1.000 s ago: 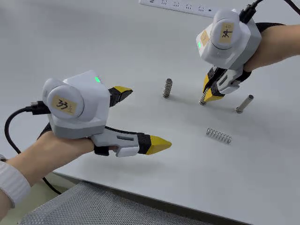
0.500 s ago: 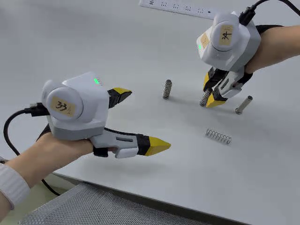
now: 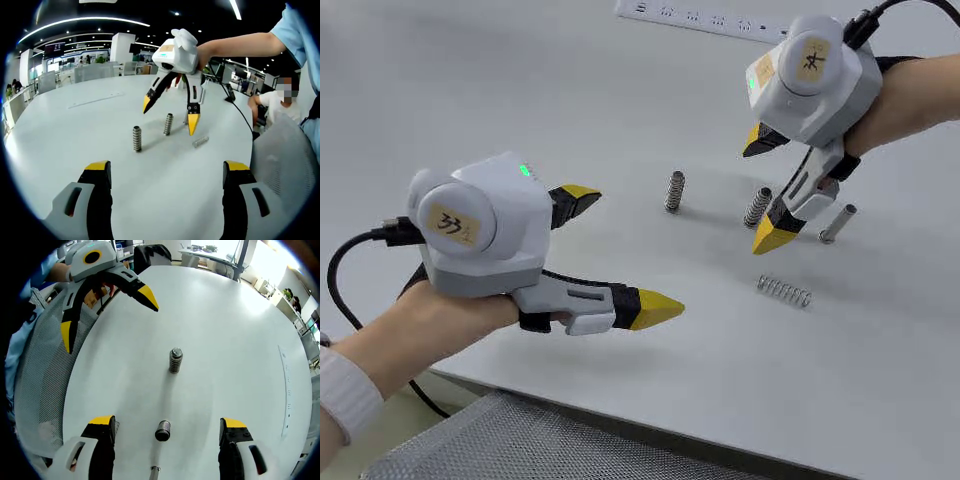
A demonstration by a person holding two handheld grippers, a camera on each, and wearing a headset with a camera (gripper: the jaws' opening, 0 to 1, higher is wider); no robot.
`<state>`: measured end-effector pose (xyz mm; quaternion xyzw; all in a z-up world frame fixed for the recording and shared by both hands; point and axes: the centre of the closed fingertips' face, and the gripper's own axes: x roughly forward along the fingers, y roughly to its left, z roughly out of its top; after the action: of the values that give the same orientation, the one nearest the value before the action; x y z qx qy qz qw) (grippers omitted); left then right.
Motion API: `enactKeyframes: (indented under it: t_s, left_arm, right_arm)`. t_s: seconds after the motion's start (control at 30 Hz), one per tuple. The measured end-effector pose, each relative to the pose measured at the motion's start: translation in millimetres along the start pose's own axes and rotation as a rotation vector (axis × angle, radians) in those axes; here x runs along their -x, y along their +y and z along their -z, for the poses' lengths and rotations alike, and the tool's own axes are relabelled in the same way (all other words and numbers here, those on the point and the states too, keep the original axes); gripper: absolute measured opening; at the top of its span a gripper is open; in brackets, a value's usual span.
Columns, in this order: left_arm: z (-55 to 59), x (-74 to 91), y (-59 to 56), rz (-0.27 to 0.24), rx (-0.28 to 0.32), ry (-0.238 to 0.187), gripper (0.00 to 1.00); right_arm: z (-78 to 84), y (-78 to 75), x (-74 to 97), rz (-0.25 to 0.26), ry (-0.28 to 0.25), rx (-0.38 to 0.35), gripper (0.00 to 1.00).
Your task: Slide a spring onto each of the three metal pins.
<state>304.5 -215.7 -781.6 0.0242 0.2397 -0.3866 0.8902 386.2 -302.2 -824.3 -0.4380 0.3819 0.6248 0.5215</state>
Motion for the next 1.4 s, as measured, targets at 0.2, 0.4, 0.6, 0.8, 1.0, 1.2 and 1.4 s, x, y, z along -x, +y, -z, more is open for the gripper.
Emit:
enactKeyframes:
  t_s: [0.2, 0.4, 0.6, 0.8, 1.0, 1.2, 1.4]
  left_arm:
    - [-2.4, -0.1, -1.2, 0.003, -0.007, 0.001, 0.91]
    - [-7.2, 0.5, -2.5, 0.003, -0.007, -0.005, 0.91]
    - [-13.0, 1.9, -5.1, 0.006, -0.023, -0.005, 0.92]
    - [-17.3, 2.9, -5.3, 0.006, -0.037, -0.008, 0.92]
    - [-20.6, 4.1, -8.3, 0.011, -0.051, -0.003, 0.91]
    - [-23.2, 3.8, -11.3, 0.017, -0.064, 0.0, 0.91]
    - [-29.3, 2.1, -16.6, 0.023, -0.076, -0.006, 0.91]
  right_arm:
    - [0.8, -0.1, 1.6, 0.018, -0.026, -0.018, 0.96]
    - [2.5, 1.6, 5.8, 0.04, -0.051, -0.032, 0.96]
    - [4.0, 1.4, 13.8, 0.068, -0.074, -0.047, 0.95]
    - [4.5, 5.8, 27.7, 0.104, -0.116, -0.072, 0.94]
    - [15.1, 10.5, 37.4, 0.135, -0.136, -0.088, 0.94]
    - [26.2, 15.0, 51.6, 0.177, -0.187, -0.121, 0.94]
    - [40.5, 19.3, 58.3, 0.188, -0.251, -0.189, 0.95]
